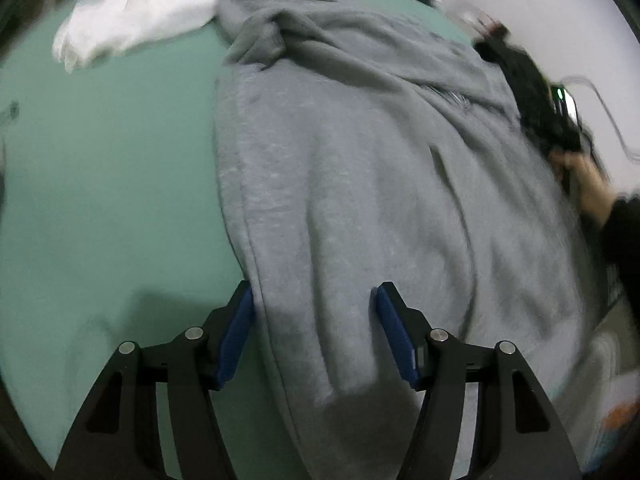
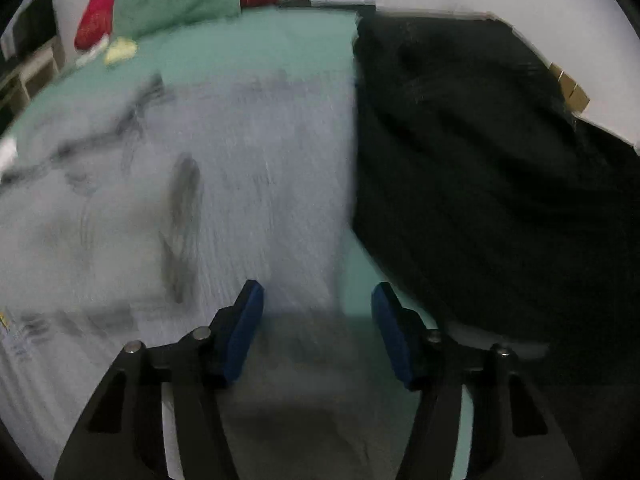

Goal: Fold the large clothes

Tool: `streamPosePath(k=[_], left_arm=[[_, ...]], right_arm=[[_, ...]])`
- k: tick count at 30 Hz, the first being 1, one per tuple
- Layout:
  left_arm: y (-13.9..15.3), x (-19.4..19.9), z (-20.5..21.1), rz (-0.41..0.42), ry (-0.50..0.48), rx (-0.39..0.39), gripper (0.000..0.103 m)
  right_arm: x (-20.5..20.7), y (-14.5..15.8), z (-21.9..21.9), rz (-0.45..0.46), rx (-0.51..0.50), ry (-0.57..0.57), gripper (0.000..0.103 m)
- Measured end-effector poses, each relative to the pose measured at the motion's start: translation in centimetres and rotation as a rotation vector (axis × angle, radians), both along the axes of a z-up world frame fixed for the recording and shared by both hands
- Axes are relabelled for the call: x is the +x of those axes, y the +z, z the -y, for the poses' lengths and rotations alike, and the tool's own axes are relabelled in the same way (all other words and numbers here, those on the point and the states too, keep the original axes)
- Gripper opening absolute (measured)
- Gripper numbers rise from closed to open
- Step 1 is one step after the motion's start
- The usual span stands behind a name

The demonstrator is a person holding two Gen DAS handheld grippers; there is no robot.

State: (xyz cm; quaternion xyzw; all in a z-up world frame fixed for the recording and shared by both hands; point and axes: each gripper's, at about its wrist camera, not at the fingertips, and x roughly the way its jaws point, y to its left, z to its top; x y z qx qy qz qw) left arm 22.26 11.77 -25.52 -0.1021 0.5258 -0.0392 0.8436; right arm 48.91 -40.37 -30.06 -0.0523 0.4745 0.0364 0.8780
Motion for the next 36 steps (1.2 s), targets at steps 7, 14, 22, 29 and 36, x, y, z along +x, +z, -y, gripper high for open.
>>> streamPosePath(k=[7, 14, 22, 29, 36], left_arm=[[1.2, -2.0, -0.6, 0.02, -0.015, 0.033, 0.013], [5.8, -3.9, -7.5, 0.122, 0.209, 0.006, 0.051], [5.1, 0.9, -10.9, 0.147, 0.358, 0.068, 0.06], [2.6, 4.4, -11.4, 0.107, 0.379, 0.066, 0.06], [3.0, 4.9, -10.9, 0.126, 0.355, 0.028, 0.06]], right_arm=[[-0.7, 1.5, -2.0, -0.001, -0.147, -0.027, 0.057], [0.1, 8.1, -6.5, 0.178, -0.209, 0.126, 0.073], [9.2, 7.9, -16.3, 0.118, 0.016, 0.108, 0.073], [15.4, 2.6, -22.7, 0.015, 0.125, 0.051, 0.073], [15.0, 7.3, -25.0, 0.154, 0.004, 0.1, 0.008]])
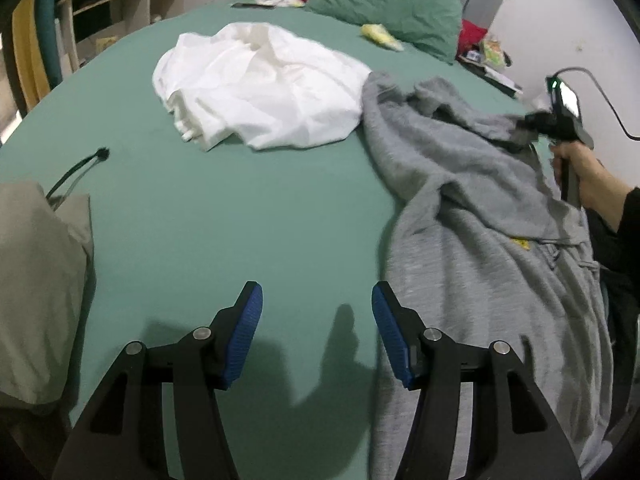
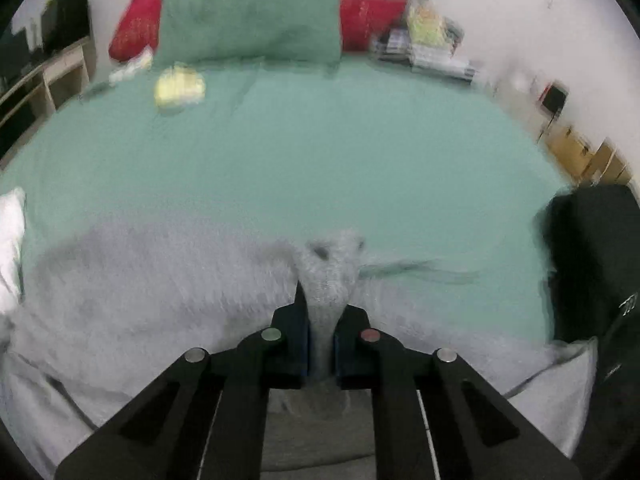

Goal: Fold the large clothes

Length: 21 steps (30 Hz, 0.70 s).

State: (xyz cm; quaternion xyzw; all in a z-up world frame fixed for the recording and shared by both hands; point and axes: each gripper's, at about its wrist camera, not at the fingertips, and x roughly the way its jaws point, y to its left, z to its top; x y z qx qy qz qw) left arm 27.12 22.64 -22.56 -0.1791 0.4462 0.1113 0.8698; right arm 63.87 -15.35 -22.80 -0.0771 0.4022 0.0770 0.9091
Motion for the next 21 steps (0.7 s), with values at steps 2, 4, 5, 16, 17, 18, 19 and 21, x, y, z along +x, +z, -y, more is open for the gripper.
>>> streamPosePath(k=[2, 4, 5, 16, 17, 18, 19, 21], left_arm=[[0.4, -0.1, 0.6, 0.01, -0.014, 0.003, 0.06], [0.6, -0.3, 1.3, 0.015, -0.033, -0.003, 0.06], [0.7, -0.3, 1.6, 0.018, -0.042, -0.002, 0.06], [1.7, -1.8, 5.3, 0.032, -0.16, -0.005, 0.06], [2.0, -2.0, 5.6, 0.043, -0.169, -0.001, 0.06], [2.3, -2.1, 5.8, 0.052, -0.176, 0.001, 0.06], [2.4, -2.3, 5.9, 0.059, -0.18, 0.003, 0.06], [2.2, -2.4, 6.0, 0.052, -0.177, 0.005, 0.06]], right_arm=[[-0.9, 4.1, 0.8, 0.096, 0.008, -0.012, 0.007], [-2.0, 7.6, 1.5, 0.139, 0.017, 0.0, 0.006], [-2.5, 8.8, 1.6, 0.154, 0.017, 0.005, 0.006], [-13.0, 16.3, 3.4, 0.32, -0.116, 0.095, 0.0], [-13.7, 16.6, 4.0, 0.318, -0.094, 0.103, 0.0], [-14.5, 16.6, 4.4, 0.303, -0.083, 0.118, 0.0], [-14.6, 16.4, 4.3, 0.281, -0.079, 0.141, 0.0], [-14.8, 14.7, 3.8, 0.192, -0.047, 0.225, 0.0]])
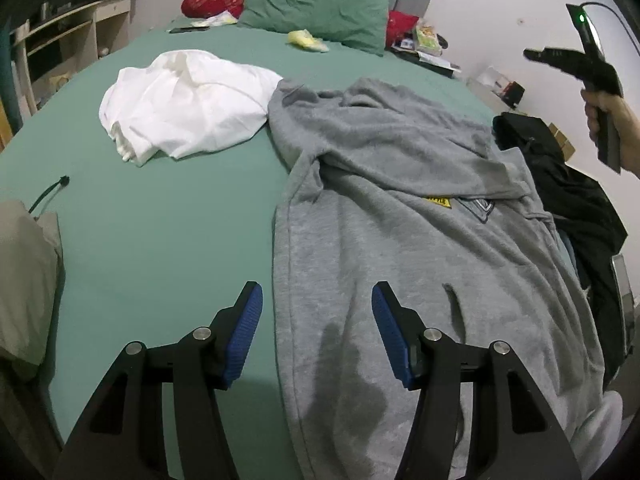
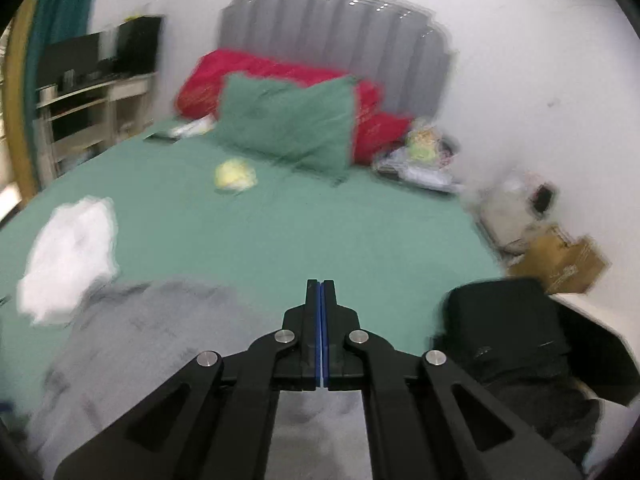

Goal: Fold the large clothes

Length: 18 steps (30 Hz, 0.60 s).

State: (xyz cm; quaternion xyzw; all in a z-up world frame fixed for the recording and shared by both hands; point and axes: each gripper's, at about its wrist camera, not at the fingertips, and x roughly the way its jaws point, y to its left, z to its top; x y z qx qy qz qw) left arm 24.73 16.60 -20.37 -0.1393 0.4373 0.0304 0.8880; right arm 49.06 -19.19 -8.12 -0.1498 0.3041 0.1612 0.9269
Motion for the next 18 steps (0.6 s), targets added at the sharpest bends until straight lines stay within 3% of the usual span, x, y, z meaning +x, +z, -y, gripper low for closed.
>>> streamPosePath(k=[4, 6, 7, 8, 15, 16, 17, 18], left_arm=[[-0.8, 0.2, -0.4, -0.024, 0.02, 0.004, 0.06], [-1.1, 0.4, -1.0, -0.036, 0.045, -0.008, 0.06], [-1.2, 0.8, -1.5, -0.041, 0.061, -0.027, 0.06], [-1.3, 1.0, -1.8, -0.043, 0.069, -0.036, 0.06], [-1.9, 3.1, -4.3, -0.063, 0.111, -0.066, 0.06], [-2.3, 3.4, -4.7, -0.077, 0.12, -0.079, 0.06], [-2.6, 3.6, -4.9, -0.088, 0.126, -0.092, 0.06], [-2.9, 3.8, -5.3, -0.097, 0.131, -0.115, 0.06]], right_arm=[[1.5, -5.1, -2.8, -0.152, -0.076, 0.029, 0.002], [3.2, -8.3, -4.8, -0.196, -0.077, 0.025, 0.025], [3.8, -9.6, -5.6, -0.208, -0.084, 0.027, 0.063], [4.8, -11.4, -6.8, -0.216, -0.095, 0.029, 0.085], [11.0, -19.3, -11.3, -0.306, -0.139, 0.023, 0.084], [11.4, -19.7, -11.4, -0.322, -0.132, 0.028, 0.068], [11.8, -20.1, -11.5, -0.336, -0.112, 0.053, 0.036], [11.8, -19.9, -11.5, -0.331, -0.102, 0.07, 0.023]])
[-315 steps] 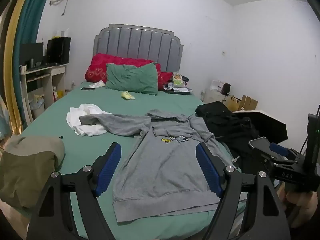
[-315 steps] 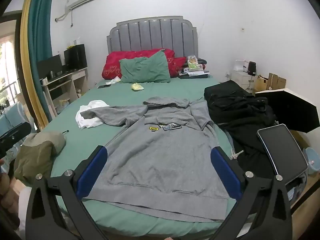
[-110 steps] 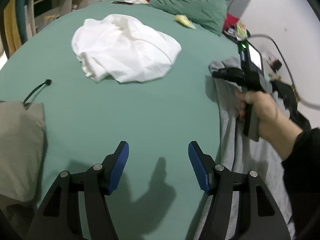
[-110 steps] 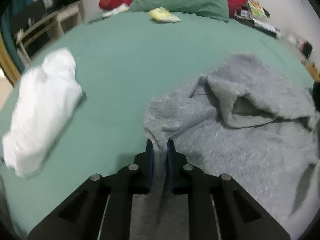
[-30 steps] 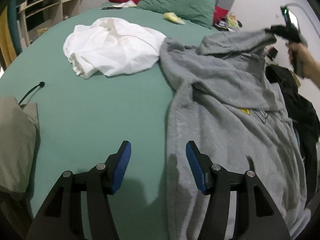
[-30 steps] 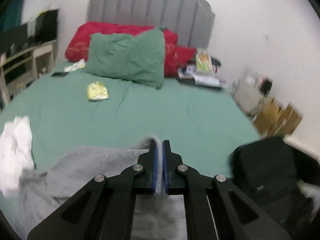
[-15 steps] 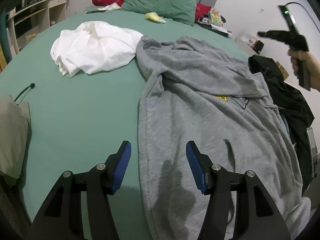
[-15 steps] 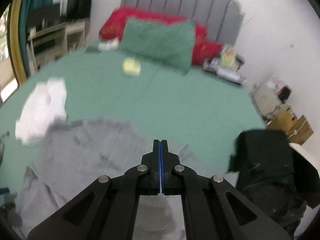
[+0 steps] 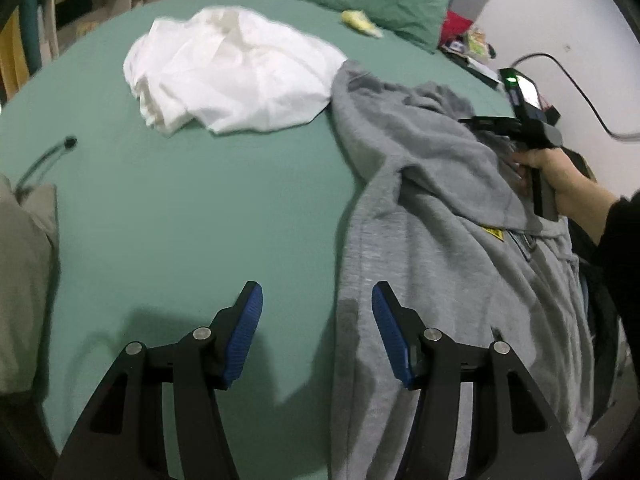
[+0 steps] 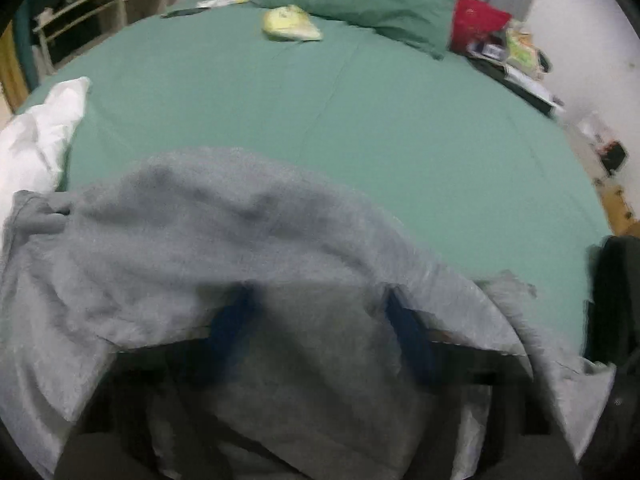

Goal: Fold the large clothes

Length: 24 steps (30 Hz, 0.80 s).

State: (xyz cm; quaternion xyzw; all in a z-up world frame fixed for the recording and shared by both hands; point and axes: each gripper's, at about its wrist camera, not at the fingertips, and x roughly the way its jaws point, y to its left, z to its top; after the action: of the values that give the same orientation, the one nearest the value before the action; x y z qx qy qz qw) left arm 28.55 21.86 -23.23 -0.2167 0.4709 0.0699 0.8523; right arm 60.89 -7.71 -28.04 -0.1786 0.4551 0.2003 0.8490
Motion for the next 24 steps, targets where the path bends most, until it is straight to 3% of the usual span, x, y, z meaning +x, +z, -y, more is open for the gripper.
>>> streamPosePath(k=[2, 10, 14, 16, 20, 22, 24], left_arm=[[-0.4, 0.0, -0.2, -0.006, -0.007, -0.015, 0.06], [0.4, -1.4, 0.7, 0.004, -0.016, 0.0, 0.06], [1.5, -2.3, 1.4, 0.04, -0.04, 0.02, 0.06], [2.0, -2.9, 1.7, 0.063, -0.05, 0.039, 0.06], [2.4, -3.9, 2.3, 0.083, -0.061, 0.047, 0.06], [2.5, -4.4, 2.7, 0.084, -0.073, 0.045, 0.06], [2.7, -4.6, 3.1, 0.086, -0.082, 0.045, 0.06]], right_arm=[[-0.4, 1.6, -0.2, 0.061, -0.025, 0.011, 0.012], [-2.1, 12.2, 3.9, 0.262, 0.025, -0.026, 0.012], [-7.5, 15.2, 5.3, 0.323, -0.003, 0.034, 0.012], [-10.7, 14.7, 5.3, 0.345, -0.063, 0.096, 0.012], [-18.0, 10.1, 6.0, 0.343, -0.167, 0.188, 0.015], [-20.3, 7.0, 6.5, 0.28, -0.19, 0.196, 0.024], [-22.5, 3.7, 7.3, 0.16, -0.157, 0.202, 0.027]])
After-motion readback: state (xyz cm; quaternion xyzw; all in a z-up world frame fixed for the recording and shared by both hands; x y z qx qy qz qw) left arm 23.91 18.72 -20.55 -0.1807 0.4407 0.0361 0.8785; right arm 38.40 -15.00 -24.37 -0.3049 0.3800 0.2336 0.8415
